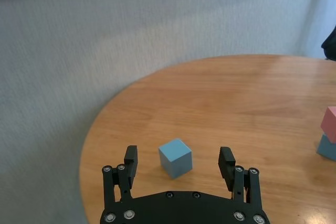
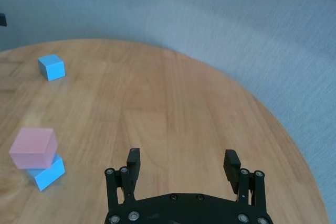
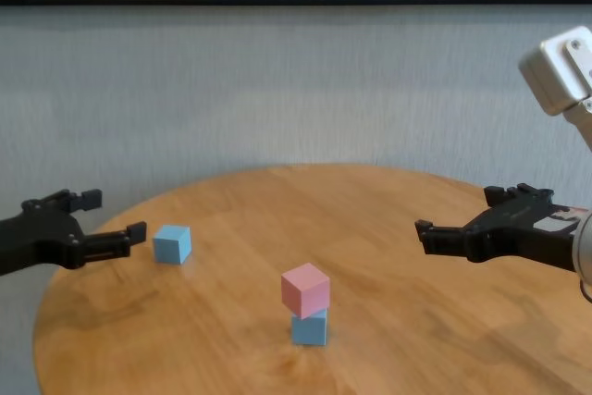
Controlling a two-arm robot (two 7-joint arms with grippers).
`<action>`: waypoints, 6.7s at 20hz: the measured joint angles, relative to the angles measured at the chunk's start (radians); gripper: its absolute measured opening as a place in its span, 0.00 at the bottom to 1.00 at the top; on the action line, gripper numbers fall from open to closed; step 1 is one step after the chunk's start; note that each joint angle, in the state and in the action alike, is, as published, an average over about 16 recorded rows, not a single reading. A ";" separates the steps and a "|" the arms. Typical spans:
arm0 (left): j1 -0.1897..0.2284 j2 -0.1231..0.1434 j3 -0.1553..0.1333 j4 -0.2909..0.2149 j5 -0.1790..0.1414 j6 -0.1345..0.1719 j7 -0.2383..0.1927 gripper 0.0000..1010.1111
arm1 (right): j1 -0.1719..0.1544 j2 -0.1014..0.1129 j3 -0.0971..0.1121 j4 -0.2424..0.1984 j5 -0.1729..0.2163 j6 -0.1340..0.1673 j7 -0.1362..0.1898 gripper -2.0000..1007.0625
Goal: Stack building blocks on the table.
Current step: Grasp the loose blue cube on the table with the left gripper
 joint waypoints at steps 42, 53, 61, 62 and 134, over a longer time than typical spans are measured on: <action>0.058 -0.031 0.052 -0.178 0.030 0.132 0.150 0.99 | 0.000 0.000 0.000 0.000 0.001 -0.001 0.000 1.00; 0.041 -0.057 0.037 -0.156 0.061 0.153 0.187 0.99 | 0.000 0.000 0.000 0.000 0.001 -0.001 0.000 1.00; 0.044 -0.070 0.026 -0.163 0.084 0.182 0.223 0.99 | 0.000 0.000 0.000 0.000 0.001 -0.001 0.000 1.00; 0.042 -0.071 0.025 -0.161 0.087 0.184 0.226 0.99 | 0.000 0.000 0.000 0.000 0.001 -0.001 0.000 1.00; -0.146 -0.176 0.031 0.234 0.097 0.076 0.246 0.99 | 0.000 0.000 0.000 0.000 0.001 -0.001 0.000 1.00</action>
